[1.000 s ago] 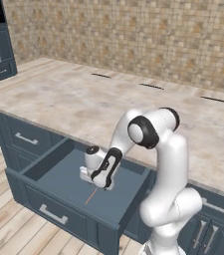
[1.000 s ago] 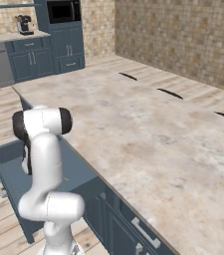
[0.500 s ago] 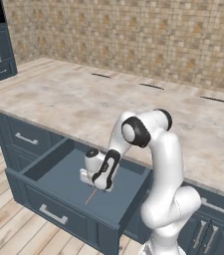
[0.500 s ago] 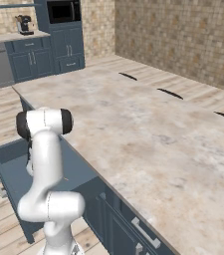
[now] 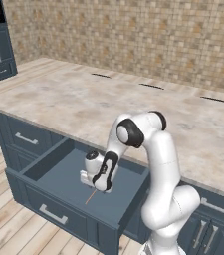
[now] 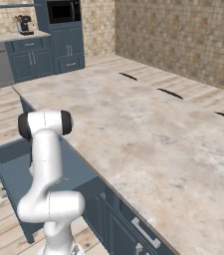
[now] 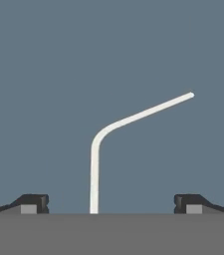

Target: Take a straw from the drawer in front and place it inside the glass cup on the dining counter.

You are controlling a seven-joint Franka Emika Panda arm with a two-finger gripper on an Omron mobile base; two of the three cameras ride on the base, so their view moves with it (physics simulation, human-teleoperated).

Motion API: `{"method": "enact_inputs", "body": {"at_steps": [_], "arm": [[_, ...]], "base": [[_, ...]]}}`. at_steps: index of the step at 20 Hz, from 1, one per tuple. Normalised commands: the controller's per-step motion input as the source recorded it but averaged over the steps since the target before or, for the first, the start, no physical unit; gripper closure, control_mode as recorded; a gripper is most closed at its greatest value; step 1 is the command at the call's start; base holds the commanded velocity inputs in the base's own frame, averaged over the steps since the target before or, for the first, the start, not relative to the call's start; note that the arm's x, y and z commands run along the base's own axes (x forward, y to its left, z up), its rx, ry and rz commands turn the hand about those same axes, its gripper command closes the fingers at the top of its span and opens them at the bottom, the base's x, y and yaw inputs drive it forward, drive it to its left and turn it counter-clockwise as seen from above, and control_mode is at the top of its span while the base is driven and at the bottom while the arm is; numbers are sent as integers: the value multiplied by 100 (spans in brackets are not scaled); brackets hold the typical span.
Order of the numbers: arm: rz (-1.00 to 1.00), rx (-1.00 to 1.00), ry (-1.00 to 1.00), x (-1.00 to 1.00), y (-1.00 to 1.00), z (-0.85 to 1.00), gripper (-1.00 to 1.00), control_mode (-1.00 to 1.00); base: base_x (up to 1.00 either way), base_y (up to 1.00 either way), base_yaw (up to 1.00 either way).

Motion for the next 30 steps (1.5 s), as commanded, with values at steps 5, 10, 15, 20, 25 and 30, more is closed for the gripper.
{"method": "enact_inputs", "body": {"at_steps": [5,10,15,20,25,30], "arm": [[0,0,0,18,0,-16,-100,-100],[0,0,0,16,1,-15,-100,-100],[0,0,0,15,3,-19,-100,-100],[0,0,0,4,4,-28,100,-100],[0,0,0,-19,1,-22,100,-100],[0,0,0,-38,3,-11,100,-100]], "base": [[0,0,0],[0,0,0],[0,0,0],[0,0,0],[0,0,0],[0,0,0]]}}
